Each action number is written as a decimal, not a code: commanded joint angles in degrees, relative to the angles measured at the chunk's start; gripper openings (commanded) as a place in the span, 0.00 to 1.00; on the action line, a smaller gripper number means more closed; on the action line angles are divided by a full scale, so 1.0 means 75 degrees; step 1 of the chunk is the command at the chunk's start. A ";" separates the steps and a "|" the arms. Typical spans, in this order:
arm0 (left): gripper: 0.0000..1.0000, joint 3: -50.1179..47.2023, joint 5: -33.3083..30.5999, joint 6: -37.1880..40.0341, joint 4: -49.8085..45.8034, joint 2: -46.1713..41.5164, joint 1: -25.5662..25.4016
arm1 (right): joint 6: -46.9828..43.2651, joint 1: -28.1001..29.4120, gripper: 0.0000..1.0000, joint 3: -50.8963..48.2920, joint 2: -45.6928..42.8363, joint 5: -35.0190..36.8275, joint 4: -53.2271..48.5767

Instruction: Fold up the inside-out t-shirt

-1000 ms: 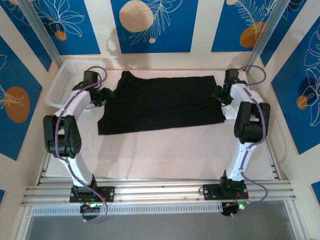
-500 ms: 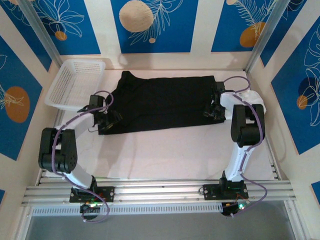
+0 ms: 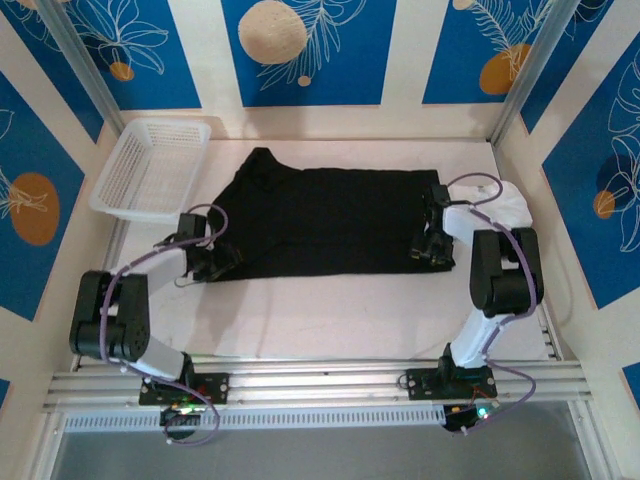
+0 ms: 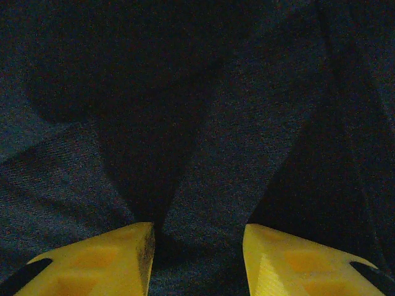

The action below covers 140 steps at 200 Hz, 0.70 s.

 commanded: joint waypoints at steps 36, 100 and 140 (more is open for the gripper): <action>0.56 -0.0907 -0.0034 -0.0115 -0.0929 -0.1956 0.0000 | 0.0225 0.0744 0.52 -0.0996 -0.2232 -0.0176 -0.0114; 0.56 0.0140 0.0010 0.0085 -0.0609 -0.1160 0.0020 | -0.0088 0.1391 0.55 -0.0091 -0.0885 -0.0196 0.0081; 0.57 0.0179 -0.0009 0.0152 -0.0505 -0.0897 0.0023 | -0.0231 0.1424 0.53 0.0470 0.0004 -0.0280 0.0313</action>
